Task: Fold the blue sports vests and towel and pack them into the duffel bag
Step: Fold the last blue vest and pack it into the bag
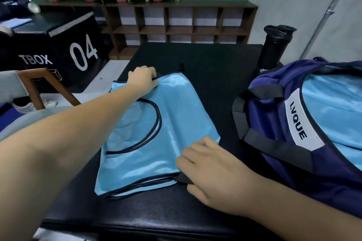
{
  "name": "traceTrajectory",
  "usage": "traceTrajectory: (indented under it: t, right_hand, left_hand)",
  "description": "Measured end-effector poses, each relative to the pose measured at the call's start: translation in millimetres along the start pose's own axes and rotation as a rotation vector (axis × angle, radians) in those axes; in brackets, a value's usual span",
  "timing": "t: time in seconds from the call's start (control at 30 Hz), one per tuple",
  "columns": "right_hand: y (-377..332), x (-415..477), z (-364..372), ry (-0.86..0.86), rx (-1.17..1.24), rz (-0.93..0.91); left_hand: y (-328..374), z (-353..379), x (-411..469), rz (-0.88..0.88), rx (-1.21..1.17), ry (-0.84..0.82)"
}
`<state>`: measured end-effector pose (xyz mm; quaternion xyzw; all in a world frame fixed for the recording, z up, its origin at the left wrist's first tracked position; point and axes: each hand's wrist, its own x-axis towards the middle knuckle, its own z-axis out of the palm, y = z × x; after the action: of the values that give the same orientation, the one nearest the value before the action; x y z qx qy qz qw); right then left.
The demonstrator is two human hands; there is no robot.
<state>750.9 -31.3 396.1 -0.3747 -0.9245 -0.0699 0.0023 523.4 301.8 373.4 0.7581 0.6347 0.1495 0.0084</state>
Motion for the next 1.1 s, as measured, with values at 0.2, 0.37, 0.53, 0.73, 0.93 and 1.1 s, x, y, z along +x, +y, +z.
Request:
traceTrajectory:
  t: [0.2,0.37,0.53,0.73,0.93,1.1]
  right_hand:
    - [11,-13,-14,-0.081,0.022,0.088]
    - [27,-23,-9,-0.054,-0.035,0.132]
    - [29,-29,8,0.013,-0.103,0.073]
    - [42,-28,6,0.04,-0.085,0.023]
    - [49,-21,4,-0.015,0.007,0.069]
    - [46,-18,2,0.009,-0.034,0.076]
  left_hand:
    - [16,-32,-61,0.181,-0.061,0.052]
    - [31,-84,-163,0.323,-0.266,-0.093]
    - [39,-110,-270,0.496,-0.232,-0.353]
    - [20,-107,-326,0.505,-0.007,-0.362]
    - [5,-105,-317,0.501,0.147,-0.389]
    - [9,-112,-299,0.499,0.138,-0.469]
